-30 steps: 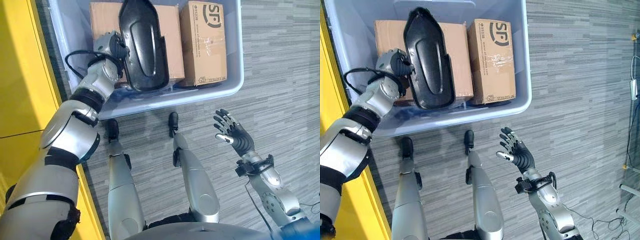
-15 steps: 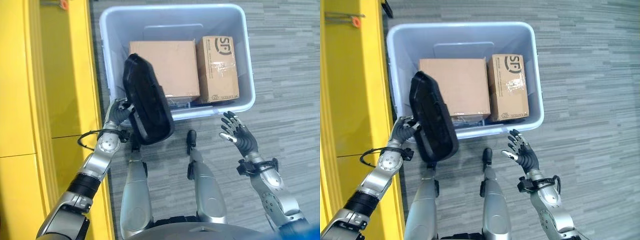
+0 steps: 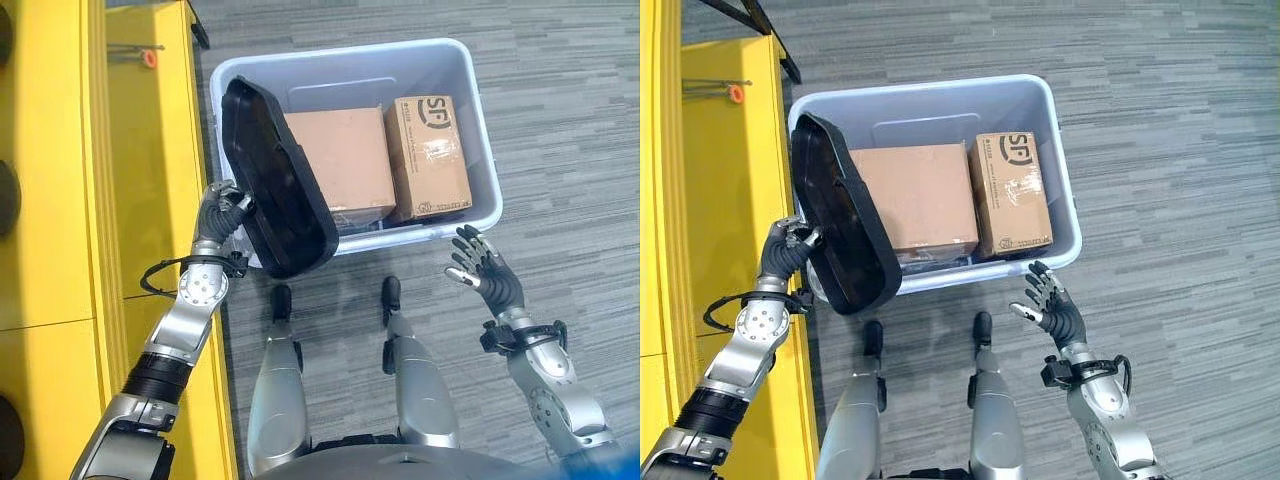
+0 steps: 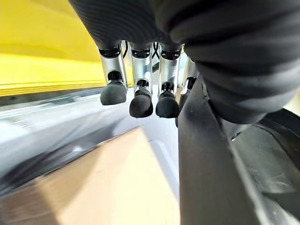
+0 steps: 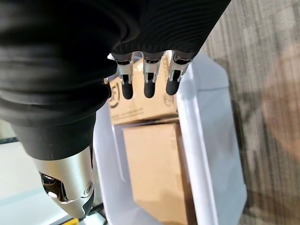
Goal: Move parts from the plastic box to the shelf.
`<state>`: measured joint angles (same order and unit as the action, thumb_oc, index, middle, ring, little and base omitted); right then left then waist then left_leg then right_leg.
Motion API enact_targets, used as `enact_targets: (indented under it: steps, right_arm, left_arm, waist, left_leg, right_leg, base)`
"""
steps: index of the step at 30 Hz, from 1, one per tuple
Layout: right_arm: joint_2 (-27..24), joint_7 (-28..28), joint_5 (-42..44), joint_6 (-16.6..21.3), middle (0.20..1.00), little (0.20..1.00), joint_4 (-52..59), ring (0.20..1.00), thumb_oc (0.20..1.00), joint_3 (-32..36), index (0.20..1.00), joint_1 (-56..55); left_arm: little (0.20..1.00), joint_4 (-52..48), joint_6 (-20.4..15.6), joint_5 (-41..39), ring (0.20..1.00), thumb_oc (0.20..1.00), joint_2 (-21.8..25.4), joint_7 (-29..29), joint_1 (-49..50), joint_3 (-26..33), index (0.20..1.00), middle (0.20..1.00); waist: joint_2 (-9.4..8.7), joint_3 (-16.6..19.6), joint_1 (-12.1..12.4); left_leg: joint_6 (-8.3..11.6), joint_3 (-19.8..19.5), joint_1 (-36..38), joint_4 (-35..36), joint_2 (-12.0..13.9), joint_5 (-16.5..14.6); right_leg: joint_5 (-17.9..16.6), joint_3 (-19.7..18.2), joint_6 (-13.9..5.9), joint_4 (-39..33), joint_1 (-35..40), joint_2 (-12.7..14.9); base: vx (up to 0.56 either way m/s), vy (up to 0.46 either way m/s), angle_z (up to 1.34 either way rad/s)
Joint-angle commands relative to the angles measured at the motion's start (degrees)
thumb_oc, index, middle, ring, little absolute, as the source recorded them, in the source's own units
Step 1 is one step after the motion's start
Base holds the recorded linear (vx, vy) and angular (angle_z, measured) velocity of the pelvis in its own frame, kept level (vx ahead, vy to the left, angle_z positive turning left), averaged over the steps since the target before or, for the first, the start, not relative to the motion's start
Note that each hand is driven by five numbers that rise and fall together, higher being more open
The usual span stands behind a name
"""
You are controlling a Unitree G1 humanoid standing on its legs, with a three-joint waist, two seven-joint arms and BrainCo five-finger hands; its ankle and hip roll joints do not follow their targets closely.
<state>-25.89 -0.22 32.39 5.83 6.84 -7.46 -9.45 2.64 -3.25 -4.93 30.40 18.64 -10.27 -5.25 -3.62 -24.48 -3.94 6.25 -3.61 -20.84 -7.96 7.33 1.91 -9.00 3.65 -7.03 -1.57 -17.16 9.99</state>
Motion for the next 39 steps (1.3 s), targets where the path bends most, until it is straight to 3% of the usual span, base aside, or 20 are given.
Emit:
enact_targets:
  steps: [1, 10, 19, 22, 25, 26, 27, 29, 30, 31, 33, 34, 37, 39]
  right_arm:
    - [-1.18, 0.08, 0.01, 1.55, 1.000, 1.000, 1.79, 1.000, 1.000, 2.29, 1.000, -2.45]
    - [-1.03, 1.06, -0.17, 0.83, 1.000, 1.000, 1.54, 1.000, 1.000, 4.45, 1.000, -2.88]
    - [-1.01, 2.44, -0.12, 0.46, 1.000, 1.000, 1.95, 1.000, 1.000, 4.68, 1.000, -1.94]
    - [-1.76, 2.84, -0.04, 0.50, 1.000, 1.000, 2.54, 1.000, 1.000, 4.32, 1.000, -0.63]
    - [-1.82, 2.92, -0.10, 0.53, 1.000, 1.000, 2.78, 1.000, 1.000, 4.26, 1.000, -0.40]
    - [-2.35, 3.17, -0.03, 0.74, 1.000, 1.000, 2.85, 1.000, 1.000, 3.44, 1.000, 0.96]
    - [-2.38, 3.17, -0.03, 0.78, 1.000, 1.000, 2.78, 1.000, 1.000, 3.39, 1.000, 1.04]
    - [-3.06, 3.25, -0.18, 1.02, 1.000, 1.000, 2.83, 1.000, 1.000, 3.03, 1.000, 1.62]
    - [-3.21, 3.28, -0.44, 1.06, 1.000, 1.000, 2.80, 1.000, 1.000, 2.98, 1.000, 1.86]
    - [-3.57, 2.85, -1.16, 1.32, 1.000, 1.000, 2.77, 1.000, 1.000, 3.18, 1.000, 2.13]
    - [-3.48, 2.58, -2.27, 1.39, 1.000, 1.000, 2.55, 1.000, 1.000, 3.24, 1.000, 2.22]
    - [-3.48, 2.58, -2.28, 1.40, 1.000, 1.000, 2.54, 1.000, 1.000, 3.23, 1.000, 2.22]
    - [-3.09, 2.75, -2.06, 1.51, 1.000, 1.000, 2.91, 1.000, 1.000, 3.59, 1.000, 1.80]
    - [-1.81, 2.68, -1.78, 1.45, 1.000, 1.000, 2.67, 1.000, 1.000, 3.88, 1.000, 1.22]
  left_arm:
    - [0.200, -3.52, -6.17, -3.53, 0.200, 0.200, 1.59, -0.97, 1.40, 4.01, 0.200, 0.200]
    - [0.200, -12.35, -7.53, -11.61, 0.200, 0.200, 2.65, -7.96, 12.97, 8.08, 0.200, 0.200]
    - [0.200, -16.72, -6.85, -12.08, 0.200, 0.200, 1.71, -12.05, 22.42, 11.88, 0.200, 0.200]
    - [0.200, -17.75, -6.44, -12.63, 0.200, 0.200, -0.64, -13.87, 25.59, 12.47, 0.200, 0.200]
    - [0.200, -18.07, -6.15, -12.64, 0.200, 0.200, -1.27, -14.03, 26.13, 12.73, 0.200, 0.200]
    - [0.200, -18.75, -6.33, -13.09, 0.200, 0.200, -2.76, -14.25, 27.85, 13.53, 0.200, 0.200]
    - [0.200, -18.86, -6.27, -13.10, 0.200, 0.200, -2.82, -14.26, 27.91, 13.61, 0.200, 0.200]
    - [0.200, -19.53, -6.41, -13.16, 0.200, 0.200, -3.51, -14.36, 28.69, 14.08, 0.200, 0.200]
    - [0.200, -19.62, -6.53, -13.16, 0.200, 0.200, -3.82, -14.44, 28.76, 14.18, 0.200, 0.200]
    - [0.200, -19.26, -6.71, -12.70, 0.200, 0.200, -4.15, -14.47, 28.27, 13.82, 0.200, 0.200]
    - [0.200, -18.78, -7.52, -12.06, 0.200, 0.200, -4.75, -14.76, 27.75, 13.34, 0.200, 0.200]
    - [0.200, -18.78, -7.52, -12.04, 0.200, 0.200, -4.76, -14.75, 27.77, 13.34, 0.200, 0.200]
    - [0.200, -19.49, -7.52, -11.92, 0.200, 0.200, -5.35, -14.92, 27.57, 13.35, 0.200, 0.200]
    - [0.200, -19.93, -7.52, -11.28, 0.200, 0.200, -5.55, -15.47, 26.79, 13.01, 0.200, 0.200]
  waist:
    - [0.10, 4.08, -0.18]
    - [2.70, 7.60, 0.47]
    - [5.09, 9.71, 1.38]
    - [6.38, 10.05, 2.21]
    - [6.68, 9.94, 2.28]
    - [7.52, 9.61, 3.40]
    - [7.59, 9.56, 3.20]
    - [8.23, 9.07, 4.00]
    - [8.36, 8.81, 4.15]
    - [8.03, 8.71, 4.11]
    - [7.56, 9.49, 4.24]
    - [7.58, 9.48, 4.16]
    - [6.86, 10.60, 3.07]
    - [6.98, 12.39, 1.54]
  left_leg:
    - [-1.41, 1.00, -0.54, -0.73, 1.85, -1.46]
    - [-0.93, 1.30, 4.51, 0.48, 3.12, -1.19]
    - [-0.58, 1.06, 10.55, 1.69, 5.63, -0.13]
    - [-0.31, 0.14, 12.95, 2.87, 8.31, 3.48]
    - [-0.18, -0.29, 13.46, 3.14, 8.81, 4.87]
    - [0.26, -1.55, 13.44, 3.60, 9.75, 9.27]
    - [0.33, -1.73, 13.46, 3.77, 9.80, 9.43]
    - [1.13, -2.65, 12.53, 4.71, 9.99, 13.45]
    - [1.16, -2.08, 11.81, 5.20, 9.74, 14.96]
    - [0.35, 3.03, 9.49, 4.82, 8.55, 15.04]
    - [0.10, 4.17, 9.67, 2.75, 6.04, 10.91]
    - [0.08, 4.08, 9.62, 2.62, 6.01, 10.83]
    - [-0.13, 7.11, 13.24, -3.30, 4.61, 3.01]
    - [-0.21, 10.24, 17.73, -7.29, 4.60, -0.42]
  right_leg:
    - [13.28, 2.44, -0.98, 7.34, 4.63, 2.23]
    - [14.64, 2.15, -0.82, 7.72, 8.31, 1.30]
    - [21.65, 2.64, 1.30, 16.69, 10.68, -1.34]
    - [25.82, 4.31, 4.19, 20.77, 12.21, -4.53]
    - [26.26, 4.67, 4.85, 21.21, 12.70, -5.31]
    - [27.34, 6.13, 6.32, 21.48, 13.29, -7.11]
    - [27.33, 6.30, 6.38, 21.43, 13.37, -7.17]
    - [27.55, 7.70, 7.20, 20.92, 13.48, -7.66]
    - [27.50, 8.79, 7.49, 20.26, 13.76, -7.37]
    - [27.16, 11.45, 8.13, 18.41, 14.50, -6.27]
    - [25.00, 12.85, 7.50, 14.96, 14.47, -4.69]
    - [24.96, 12.93, 7.47, 14.83, 14.59, -4.69]
    - [24.17, 15.31, 7.52, 12.39, 15.00, -2.82]
    - [23.24, 19.16, 8.04, 10.67, 14.83, -2.16]
  base:
    - [0.00, 0.000, 0.00]
    - [0.01, -0.024, -0.02]
    - [0.00, -0.099, -0.02]
    - [-0.05, -0.239, 0.12]
    - [-0.05, -0.157, 0.21]
    - [-0.08, -0.197, 0.15]
    - [-0.11, -0.255, 0.03]
    - [-0.08, -0.123, 0.17]
    - [-0.15, -0.195, 0.53]
    - [-0.19, -0.233, 1.49]
    - [-0.16, -0.162, 1.69]
    - [-0.08, -0.049, 0.78]
    - [-0.07, -0.069, 0.58]
    - [-0.09, -0.051, 0.90]
